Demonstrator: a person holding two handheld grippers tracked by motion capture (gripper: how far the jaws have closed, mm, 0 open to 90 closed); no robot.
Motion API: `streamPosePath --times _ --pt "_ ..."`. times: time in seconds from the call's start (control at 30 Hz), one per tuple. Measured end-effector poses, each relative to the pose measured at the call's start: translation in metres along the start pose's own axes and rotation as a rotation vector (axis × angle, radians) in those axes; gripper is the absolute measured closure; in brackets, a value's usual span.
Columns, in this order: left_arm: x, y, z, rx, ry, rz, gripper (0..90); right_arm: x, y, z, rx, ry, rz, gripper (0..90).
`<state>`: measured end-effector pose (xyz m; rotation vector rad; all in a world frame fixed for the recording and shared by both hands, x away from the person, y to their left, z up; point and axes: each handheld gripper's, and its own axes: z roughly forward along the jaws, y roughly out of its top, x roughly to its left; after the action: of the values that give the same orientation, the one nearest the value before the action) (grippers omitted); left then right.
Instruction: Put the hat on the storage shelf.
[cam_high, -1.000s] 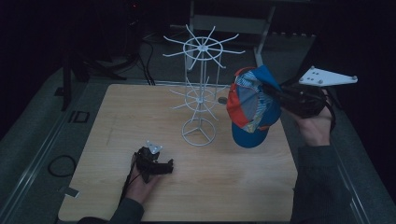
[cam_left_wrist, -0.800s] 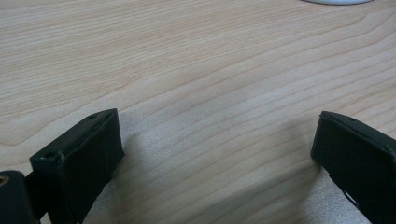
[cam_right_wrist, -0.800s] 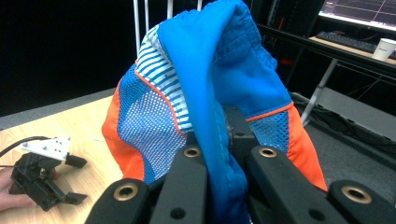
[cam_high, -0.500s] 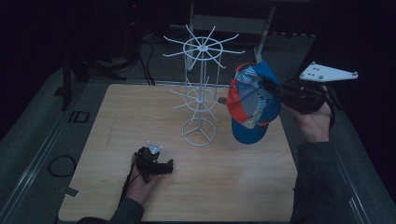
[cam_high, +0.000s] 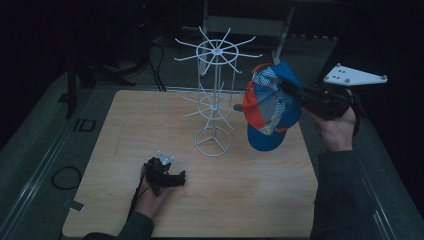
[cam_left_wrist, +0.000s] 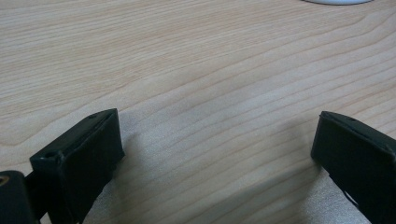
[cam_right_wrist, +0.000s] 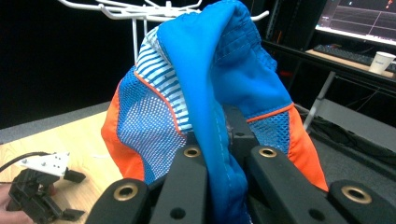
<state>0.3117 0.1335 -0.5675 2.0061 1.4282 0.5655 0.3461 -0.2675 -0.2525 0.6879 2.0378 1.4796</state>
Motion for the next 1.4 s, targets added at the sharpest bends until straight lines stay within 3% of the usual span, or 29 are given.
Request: streamPosePath --times 0.7,0.83,1.0,1.17,1.2,1.3,1.33,1.4 --pt "0.000 0.000 0.000 0.000 0.000 0.000 2.4 0.001 0.018 -0.007 -0.080 0.002 -0.006 88.3" --pt "0.000 0.000 0.000 -0.001 0.000 -0.001 2.4 0.000 0.021 -0.004 -0.074 -0.003 -0.008 88.3" --pt "0.000 0.000 0.000 -0.001 0.000 -0.001 2.4 -0.005 0.020 0.008 -0.056 0.006 0.010 88.3" --pt "0.000 0.000 0.000 0.002 -0.001 0.000 2.4 -0.005 0.015 0.027 -0.015 0.048 0.026 88.2" --pt "0.000 0.000 0.000 0.000 -0.001 -0.003 2.4 -0.003 0.011 0.034 0.020 0.055 0.019 88.1" --pt "0.000 0.000 0.000 0.000 -0.001 -0.002 2.4 -0.002 0.009 0.037 0.034 0.061 0.017 88.0" --pt "0.000 0.000 0.000 0.001 -0.002 -0.002 2.4 -0.001 0.002 0.043 0.079 0.067 0.014 86.6" --pt "0.000 0.000 0.000 0.002 -0.002 -0.001 2.4 -0.001 -0.002 0.046 0.113 0.056 0.012 81.7"
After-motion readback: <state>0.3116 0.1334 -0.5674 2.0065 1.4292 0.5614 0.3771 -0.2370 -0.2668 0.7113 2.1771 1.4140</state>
